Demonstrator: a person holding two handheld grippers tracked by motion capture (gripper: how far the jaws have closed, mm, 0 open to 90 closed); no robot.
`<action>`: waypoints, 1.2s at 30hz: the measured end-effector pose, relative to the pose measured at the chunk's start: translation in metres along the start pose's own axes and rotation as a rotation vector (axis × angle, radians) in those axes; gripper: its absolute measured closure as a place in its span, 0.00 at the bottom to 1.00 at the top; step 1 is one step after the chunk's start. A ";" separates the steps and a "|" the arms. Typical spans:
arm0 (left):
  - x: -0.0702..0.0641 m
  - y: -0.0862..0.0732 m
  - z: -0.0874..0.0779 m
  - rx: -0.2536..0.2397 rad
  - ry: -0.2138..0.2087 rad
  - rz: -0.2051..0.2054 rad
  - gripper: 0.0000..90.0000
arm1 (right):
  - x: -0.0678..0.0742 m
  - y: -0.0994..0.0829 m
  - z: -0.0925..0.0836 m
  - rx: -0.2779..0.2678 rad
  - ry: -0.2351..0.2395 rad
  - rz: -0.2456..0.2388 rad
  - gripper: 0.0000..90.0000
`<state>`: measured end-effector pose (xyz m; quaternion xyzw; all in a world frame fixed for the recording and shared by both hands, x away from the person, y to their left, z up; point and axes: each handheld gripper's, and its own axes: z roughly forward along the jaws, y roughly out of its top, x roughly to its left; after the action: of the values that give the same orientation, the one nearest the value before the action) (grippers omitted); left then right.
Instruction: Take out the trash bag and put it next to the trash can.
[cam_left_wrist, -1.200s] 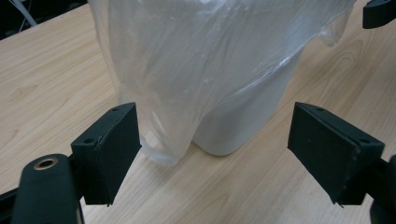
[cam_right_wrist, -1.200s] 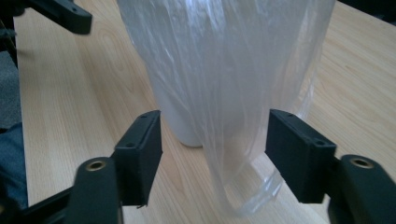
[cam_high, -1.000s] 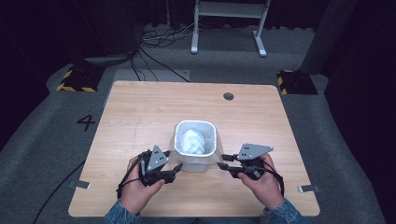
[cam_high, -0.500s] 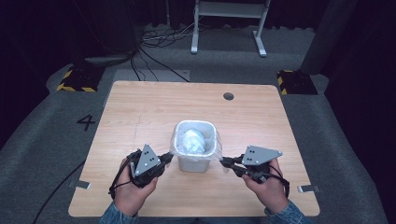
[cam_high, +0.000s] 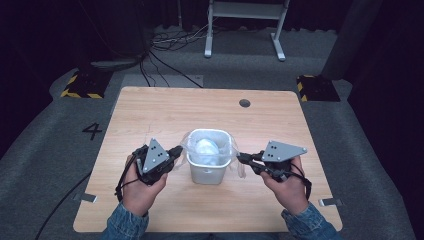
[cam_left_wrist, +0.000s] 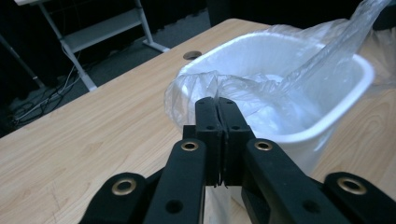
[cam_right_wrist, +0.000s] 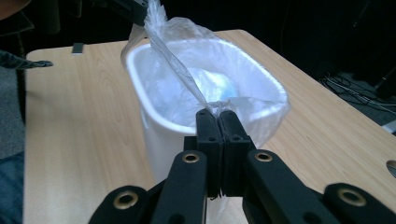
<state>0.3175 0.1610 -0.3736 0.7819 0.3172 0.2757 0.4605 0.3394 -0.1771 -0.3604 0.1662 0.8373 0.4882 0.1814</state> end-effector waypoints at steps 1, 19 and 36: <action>0.001 0.000 0.003 0.007 0.001 0.000 0.99 | -0.003 0.000 0.002 0.005 -0.004 0.004 0.99; 0.005 -0.017 0.035 0.069 -0.027 -0.027 0.99 | -0.019 -0.021 0.039 0.121 -0.013 0.031 1.00; 0.002 -0.017 0.029 0.072 -0.032 -0.042 0.99 | 0.021 -0.006 -0.019 0.082 -0.095 0.015 0.65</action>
<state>0.3361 0.1532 -0.4008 0.7952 0.3360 0.2420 0.4429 0.3118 -0.1848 -0.3598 0.2029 0.8458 0.4464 0.2103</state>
